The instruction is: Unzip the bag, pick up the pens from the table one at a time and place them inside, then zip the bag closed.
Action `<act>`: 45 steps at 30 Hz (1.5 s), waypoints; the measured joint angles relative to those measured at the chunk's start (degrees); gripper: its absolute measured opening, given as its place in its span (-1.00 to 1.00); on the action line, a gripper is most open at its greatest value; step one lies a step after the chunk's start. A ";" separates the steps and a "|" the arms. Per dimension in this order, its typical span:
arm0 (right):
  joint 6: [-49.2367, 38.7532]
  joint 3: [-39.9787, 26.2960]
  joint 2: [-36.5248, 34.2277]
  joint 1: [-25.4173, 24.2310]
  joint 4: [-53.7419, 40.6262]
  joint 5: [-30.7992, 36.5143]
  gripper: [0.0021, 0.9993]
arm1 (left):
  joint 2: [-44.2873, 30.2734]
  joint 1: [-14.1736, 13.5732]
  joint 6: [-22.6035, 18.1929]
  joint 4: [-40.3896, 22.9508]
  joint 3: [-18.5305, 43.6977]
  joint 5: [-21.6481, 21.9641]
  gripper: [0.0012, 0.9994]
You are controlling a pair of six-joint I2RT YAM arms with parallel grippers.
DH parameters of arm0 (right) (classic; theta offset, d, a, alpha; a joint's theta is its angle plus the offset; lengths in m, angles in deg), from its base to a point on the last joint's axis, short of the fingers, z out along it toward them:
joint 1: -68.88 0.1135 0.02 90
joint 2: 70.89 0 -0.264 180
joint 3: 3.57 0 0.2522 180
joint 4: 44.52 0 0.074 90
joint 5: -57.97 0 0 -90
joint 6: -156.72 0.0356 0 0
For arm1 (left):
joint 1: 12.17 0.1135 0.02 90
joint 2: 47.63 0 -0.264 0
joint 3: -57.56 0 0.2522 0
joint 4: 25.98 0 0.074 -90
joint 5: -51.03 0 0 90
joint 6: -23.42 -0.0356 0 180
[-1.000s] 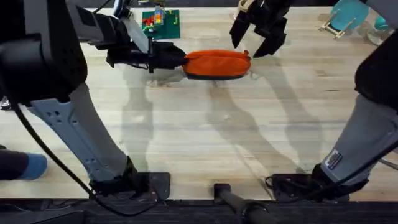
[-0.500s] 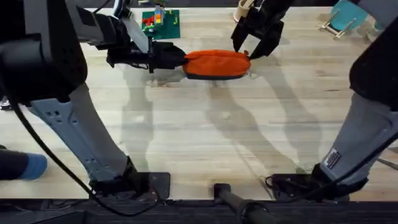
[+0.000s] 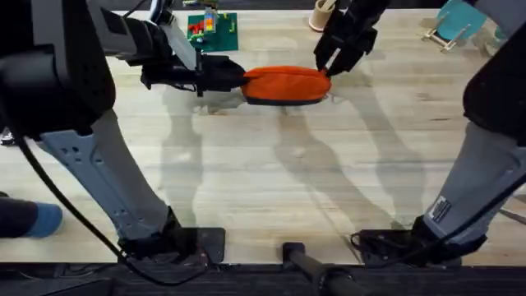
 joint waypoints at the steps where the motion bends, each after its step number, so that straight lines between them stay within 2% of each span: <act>1: 0.02 -0.02 0.00 -0.10 -0.23 -0.02 -0.87 | 0.00 0.00 0.00 0.00 0.00 0.02 -0.92; 4: 0.00 -0.02 0.00 -0.40 -1.13 -0.18 -0.94 | 0.00 0.00 0.00 0.00 0.00 0.00 -0.92; 26: -5.31 -1.53 0.01 -0.68 -4.80 0.83 -0.94 | 0.00 0.04 0.00 -0.02 0.00 0.00 -0.92; 38: -12.11 -1.57 0.02 -0.57 -5.97 2.52 -0.94 | 0.00 0.04 0.00 -0.02 0.00 0.00 -0.92; 45: -12.80 2.07 1.20 -0.73 -3.63 2.78 -0.93 | 0.00 0.04 0.00 -0.04 0.00 0.00 -0.92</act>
